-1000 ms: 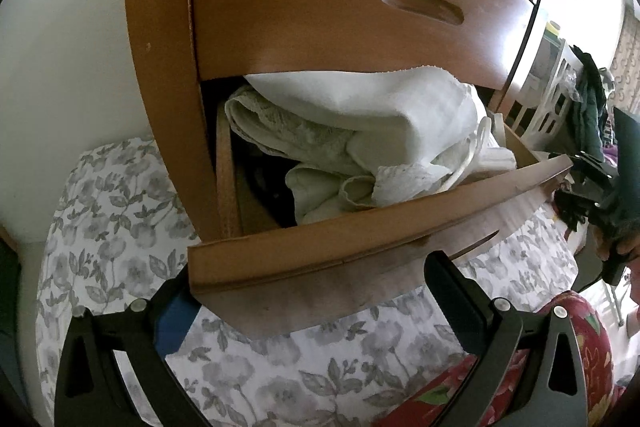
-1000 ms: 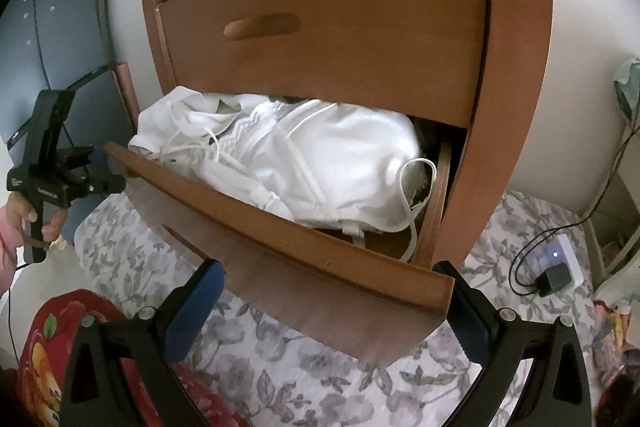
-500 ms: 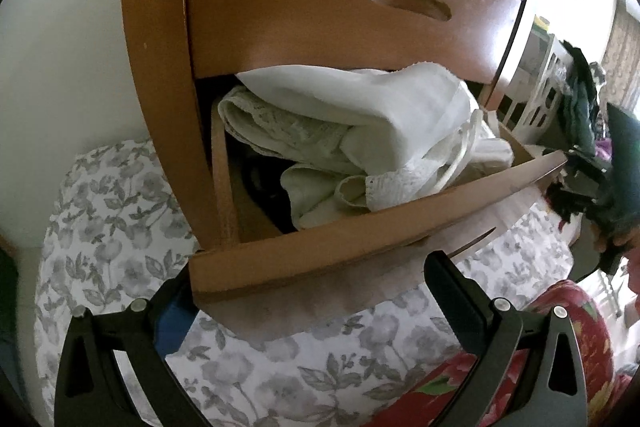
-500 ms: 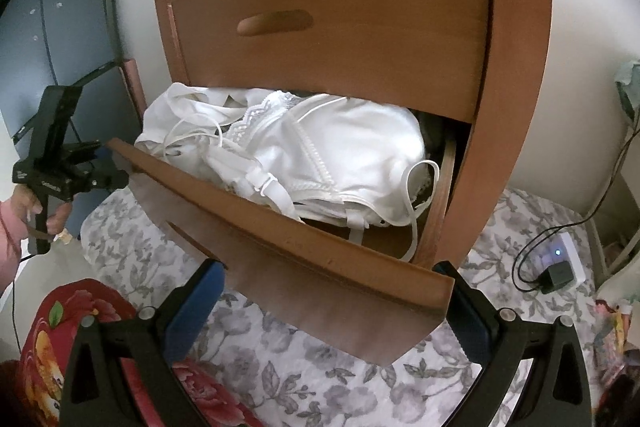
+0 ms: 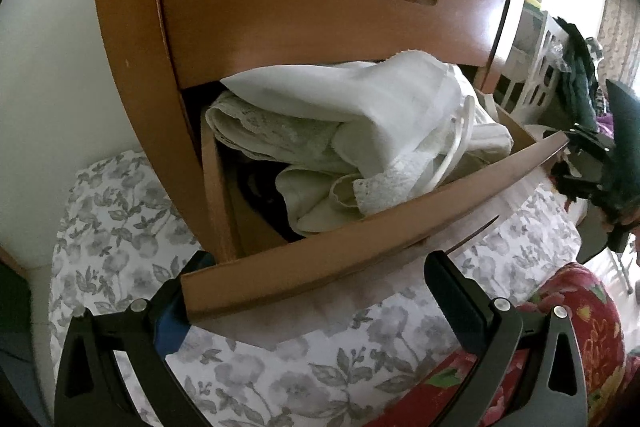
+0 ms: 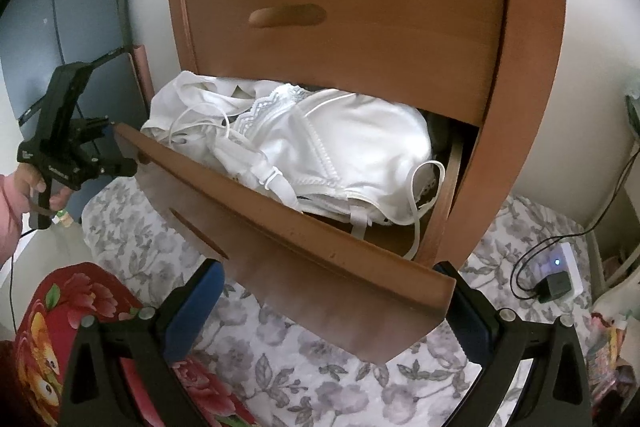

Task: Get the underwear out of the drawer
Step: 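Pull the lower drawer further open with both tools, then release it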

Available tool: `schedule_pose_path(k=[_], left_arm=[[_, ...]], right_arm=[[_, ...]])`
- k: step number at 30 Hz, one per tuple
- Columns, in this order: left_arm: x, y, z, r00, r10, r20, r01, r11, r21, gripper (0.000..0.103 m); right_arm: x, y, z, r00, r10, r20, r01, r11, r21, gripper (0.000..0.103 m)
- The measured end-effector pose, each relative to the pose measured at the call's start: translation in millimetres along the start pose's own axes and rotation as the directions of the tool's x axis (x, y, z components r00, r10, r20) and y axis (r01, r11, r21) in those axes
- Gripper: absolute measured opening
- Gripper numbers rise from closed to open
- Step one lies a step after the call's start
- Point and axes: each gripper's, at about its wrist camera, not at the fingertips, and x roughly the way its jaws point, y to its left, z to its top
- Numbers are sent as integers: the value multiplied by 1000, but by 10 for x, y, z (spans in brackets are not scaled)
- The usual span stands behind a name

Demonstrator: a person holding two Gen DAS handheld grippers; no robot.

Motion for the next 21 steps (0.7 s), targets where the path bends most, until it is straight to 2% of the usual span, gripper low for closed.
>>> schedule_pose_path(k=[17,21], left_arm=[[-166,-105,-232,1000,-3,-3,3,1000,11,103],[-172,-75,-216,1000,-4,8,4,1000,-14,103]], right_arm=[[-150,112,-186,1000,-9,0,9,1000,-8,103],[-164,144,-205,1000,-6,3,6,1000,-9,103]])
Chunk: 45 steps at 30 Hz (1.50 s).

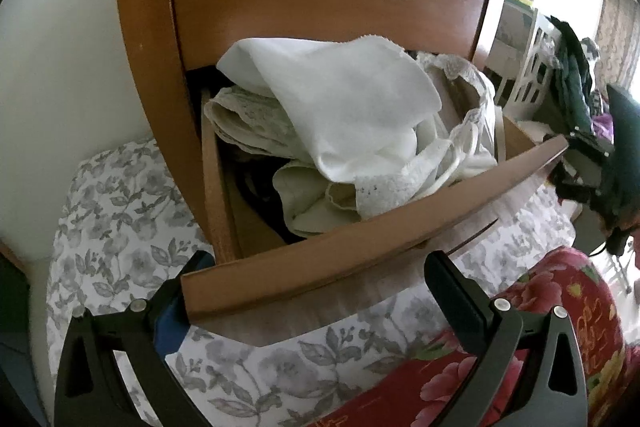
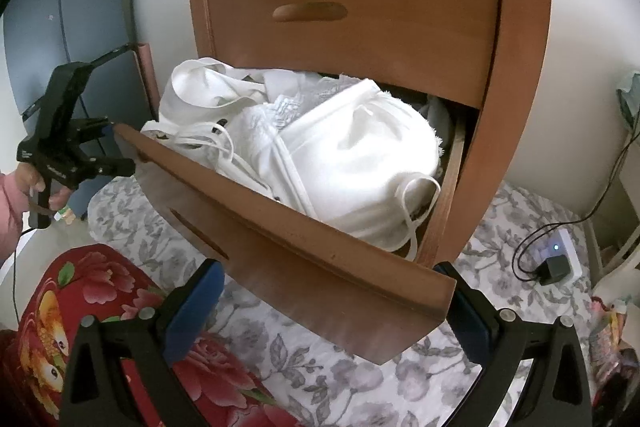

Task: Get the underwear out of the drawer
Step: 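Pull the lower drawer further open with both tools, then release it, then grasp the white lace cloth with the left tool while the right tool grasps the white bra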

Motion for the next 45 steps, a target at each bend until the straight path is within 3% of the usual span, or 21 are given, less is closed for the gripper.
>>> schedule_pose_path(k=[12,17,22,26,31,35,41,45], left_arm=[[-4,18,-24,1000,4,30,-3,1000,-28,103],[-5,22,-34,999,32,-4,-32,998,-45,103],[-202,57,-115,998,67,-3,-68,995,-74,103],[-524,68,-97,995,91,42,-87,993,-78,103],[-988,71,159,976,166,142,-151,983,-106,103],[-1275,115,461,930,331,161,-299,935,-191,103],[-1422,177,783,941,307,141,-256,921,-295,103],[-1320,153,912,950,297,91,-256,913,-317,103]], right_arm=[[0,17,-25,1000,-18,15,18,1000,2,103],[18,-4,6,1000,-29,3,29,999,38,103],[-113,-65,21,996,-87,16,86,993,80,103],[-405,-107,67,991,-124,53,118,988,101,103],[-831,-100,324,975,-182,126,170,980,103,103],[-1125,-23,666,960,-205,193,188,977,100,103],[-1331,91,1160,954,-183,237,165,982,93,103],[-1162,132,1387,967,-195,162,180,978,101,103]])
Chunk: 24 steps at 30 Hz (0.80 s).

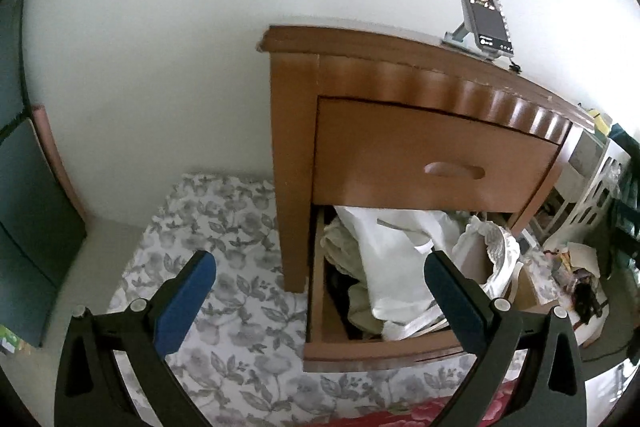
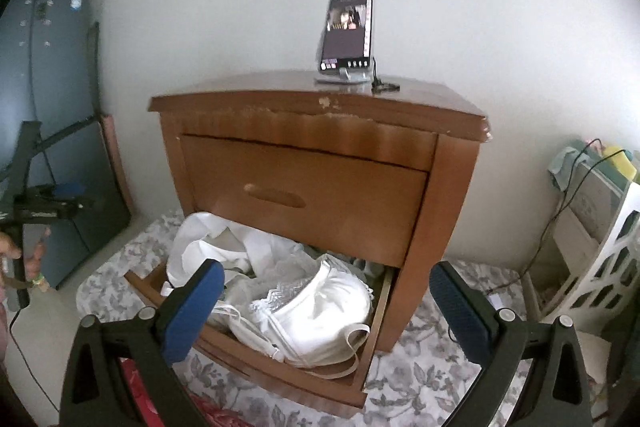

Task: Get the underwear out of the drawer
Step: 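Grasp the white lace cloth with the left tool while the right tool grasps the white bra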

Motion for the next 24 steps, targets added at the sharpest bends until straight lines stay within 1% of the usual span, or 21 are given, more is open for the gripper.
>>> schedule_pose_path(k=[3,6,8,10,12,16,18,21,24], left_arm=[[204,-23,10,996,-39,-82,34,997,-66,103],[460,-35,-4,986,-56,-154,40,993,-110,103],[584,-53,-28,980,-71,-188,49,991,-121,103],[720,-92,-29,972,-87,-217,60,990,-132,103],[873,-142,-19,963,-114,-243,78,985,-153,103],[1130,-214,2,951,-138,-277,86,978,-190,103],[1246,-254,-8,945,-151,-290,93,974,-205,103],[1392,-328,-18,940,-155,-304,97,975,-198,103],[1527,-415,-32,933,-158,-323,99,976,-193,103]], right_arm=[[211,0,29,998,15,-58,-12,999,44,103],[431,-12,-14,991,23,-134,-13,997,77,103],[640,-16,-65,977,29,-210,-5,993,116,103],[836,-27,-117,962,58,-267,-17,988,155,103],[985,-23,-155,952,62,-298,-11,985,172,103],[1302,18,-219,931,81,-355,-11,981,193,103],[1452,51,-267,916,85,-392,-6,980,199,103],[1647,96,-333,899,80,-431,5,981,192,103],[1840,113,-377,886,61,-460,30,982,189,103]])
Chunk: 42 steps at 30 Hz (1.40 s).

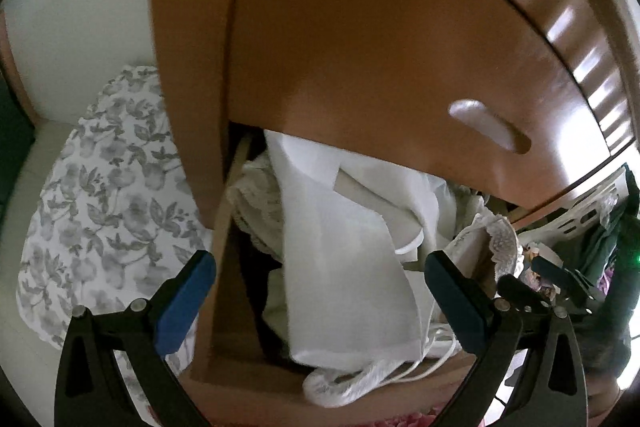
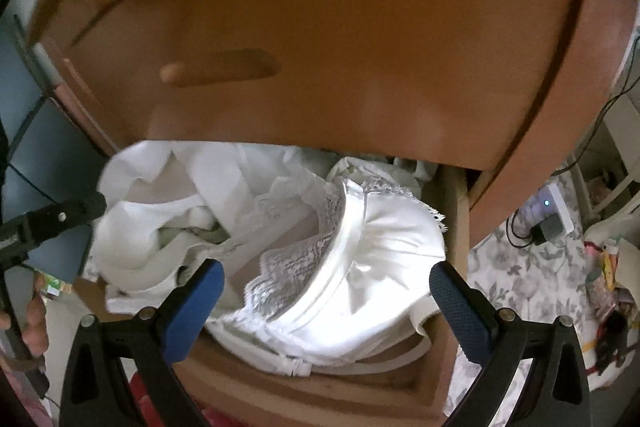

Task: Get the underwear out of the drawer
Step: 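Grasp the white lace cloth with the left tool while the right tool grasps the white bra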

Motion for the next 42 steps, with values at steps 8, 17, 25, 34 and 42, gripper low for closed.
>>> schedule_pose_path(k=[8,17,25,34,42], left_arm=[[111,14,25,1000,1,-8,-1,1000,3,96],[103,-5,17,999,-38,-18,39,999,23,67],[134,-74,6,999,-44,-32,45,999,20,67],[137,-79,3,997,-63,-36,64,998,26,67],[160,-43,-15,996,-84,-40,85,996,19,67]], right_arm=[[220,-93,16,992,-116,-48,116,993,-16,99],[38,-306,19,989,-147,-14,146,988,-43,64],[-45,-367,40,968,-249,-2,248,965,-90,64],[176,-138,177,955,-295,-21,289,947,-140,64],[-21,-236,142,981,-194,-5,192,975,-109,62]])
